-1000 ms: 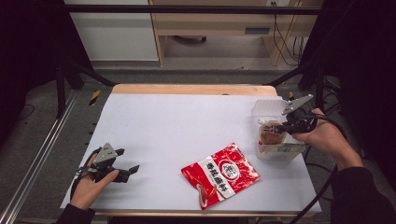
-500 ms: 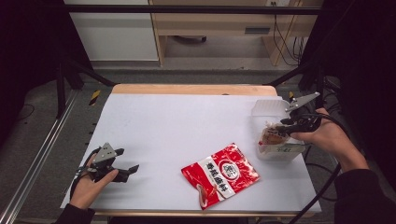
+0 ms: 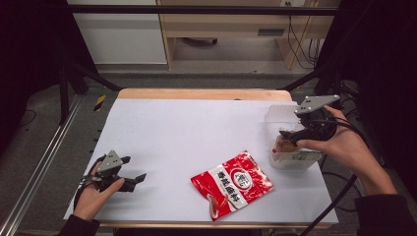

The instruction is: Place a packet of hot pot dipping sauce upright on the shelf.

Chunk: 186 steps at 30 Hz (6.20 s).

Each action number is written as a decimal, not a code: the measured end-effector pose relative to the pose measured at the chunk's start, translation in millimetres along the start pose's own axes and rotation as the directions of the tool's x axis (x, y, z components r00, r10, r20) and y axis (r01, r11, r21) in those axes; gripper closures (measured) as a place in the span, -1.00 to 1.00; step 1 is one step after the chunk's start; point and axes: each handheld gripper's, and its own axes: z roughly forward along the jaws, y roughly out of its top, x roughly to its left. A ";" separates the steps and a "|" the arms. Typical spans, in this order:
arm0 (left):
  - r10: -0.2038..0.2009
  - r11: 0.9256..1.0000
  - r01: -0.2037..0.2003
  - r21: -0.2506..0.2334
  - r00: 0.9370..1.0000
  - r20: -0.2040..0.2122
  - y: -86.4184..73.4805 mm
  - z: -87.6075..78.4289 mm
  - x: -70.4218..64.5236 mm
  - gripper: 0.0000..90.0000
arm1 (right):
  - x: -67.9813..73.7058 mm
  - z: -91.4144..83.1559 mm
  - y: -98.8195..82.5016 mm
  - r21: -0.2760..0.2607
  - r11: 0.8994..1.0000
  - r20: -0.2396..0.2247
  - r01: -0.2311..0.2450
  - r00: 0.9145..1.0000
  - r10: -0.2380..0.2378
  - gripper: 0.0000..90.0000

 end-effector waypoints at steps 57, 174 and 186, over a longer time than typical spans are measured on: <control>0.006 1.000 -0.006 0.010 1.000 -0.005 0.0 1.0 -1.4 -0.80 | 159.8 56.5 -55.6 -0.037 0.986 0.005 -0.164 0.986 0.164 -0.64; 0.086 0.995 -0.090 0.042 0.992 0.088 7.5 8.1 -25.6 -0.80 | 148.8 74.0 58.9 -0.121 0.987 -0.051 0.103 0.993 -0.110 1.00; 0.087 0.996 -0.087 0.000 0.992 0.091 13.8 1.2 -25.4 -0.78 | 153.0 63.8 89.2 -0.146 0.975 -0.055 0.166 0.983 -0.176 1.00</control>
